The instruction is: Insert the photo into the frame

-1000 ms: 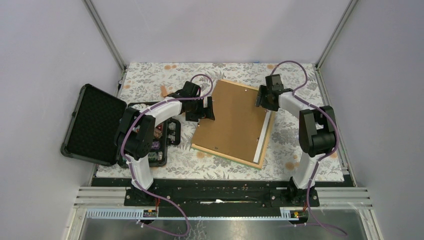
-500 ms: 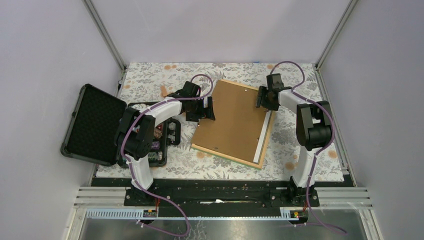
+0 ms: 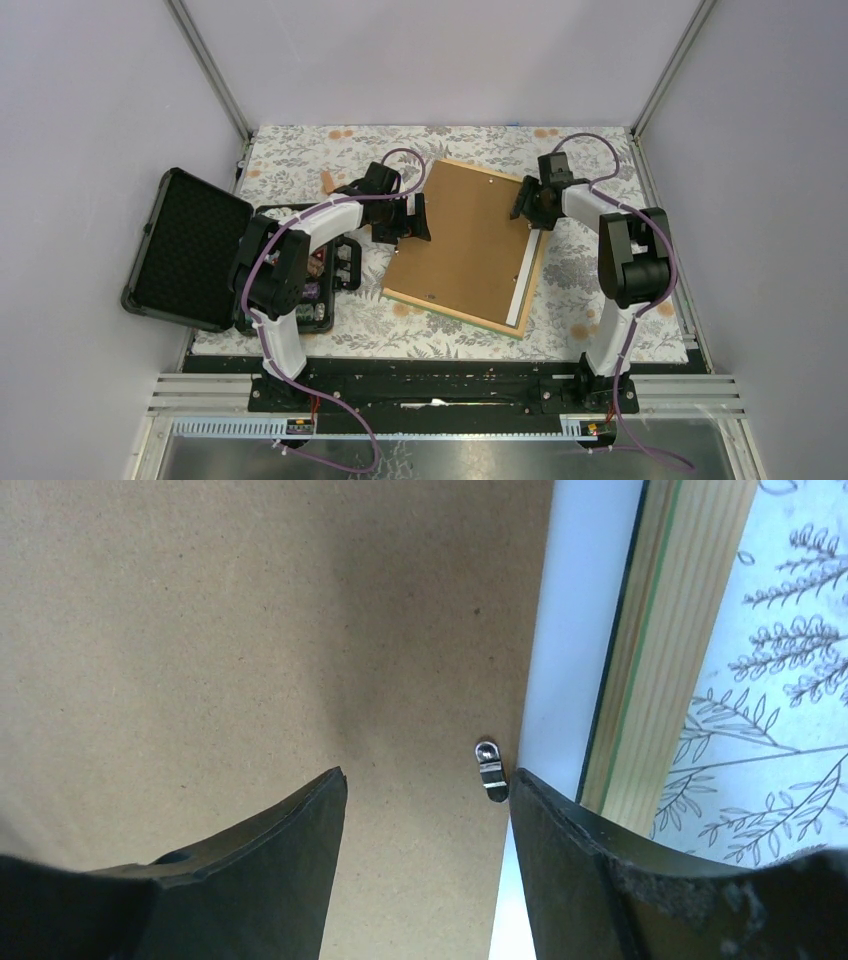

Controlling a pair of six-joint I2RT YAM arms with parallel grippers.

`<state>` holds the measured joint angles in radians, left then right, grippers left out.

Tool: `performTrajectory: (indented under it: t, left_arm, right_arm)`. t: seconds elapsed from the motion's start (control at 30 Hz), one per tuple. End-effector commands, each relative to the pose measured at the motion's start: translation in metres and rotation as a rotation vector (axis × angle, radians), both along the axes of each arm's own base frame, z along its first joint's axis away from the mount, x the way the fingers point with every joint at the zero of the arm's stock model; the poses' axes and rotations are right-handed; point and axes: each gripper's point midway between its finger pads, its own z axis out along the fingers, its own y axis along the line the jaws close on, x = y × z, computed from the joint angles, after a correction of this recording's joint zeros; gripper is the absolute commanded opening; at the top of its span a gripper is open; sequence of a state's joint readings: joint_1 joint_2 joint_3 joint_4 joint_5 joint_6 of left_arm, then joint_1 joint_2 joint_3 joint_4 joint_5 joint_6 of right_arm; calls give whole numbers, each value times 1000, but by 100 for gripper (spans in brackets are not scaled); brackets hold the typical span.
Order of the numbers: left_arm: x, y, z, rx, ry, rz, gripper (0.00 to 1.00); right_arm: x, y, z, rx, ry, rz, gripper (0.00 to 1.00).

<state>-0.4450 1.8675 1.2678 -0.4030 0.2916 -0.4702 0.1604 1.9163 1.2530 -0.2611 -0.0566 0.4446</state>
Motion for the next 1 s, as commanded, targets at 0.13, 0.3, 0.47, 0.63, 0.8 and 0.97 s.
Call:
performTrajectory:
  t: [0.13,0.3,0.47,0.63,0.8,0.97]
  left_arm:
    - [5,-19,27,-63,-73,-41,98]
    - [18,0,46,32,-166,-6,99]
    - [39,12,76,103,-267,47,99]
    - [48,-8,65,61,-163,28,99]
    - [54,-10,45,87,-140,22,99]
    - [50,-7,24,106,-120,8,96]
  right_arm:
    - [-11,30,41,222,11,-83,68]
    - [-22,8,77,94,-74,-42,68]
    - [-55,-15,73,18,-61,-16,69]
    - [-73,-28,53,68,-36,-55,68]
    - [-80,-27,43,148,-9,-52,68]
    - [-87,-30,37,144,1,-64,68]
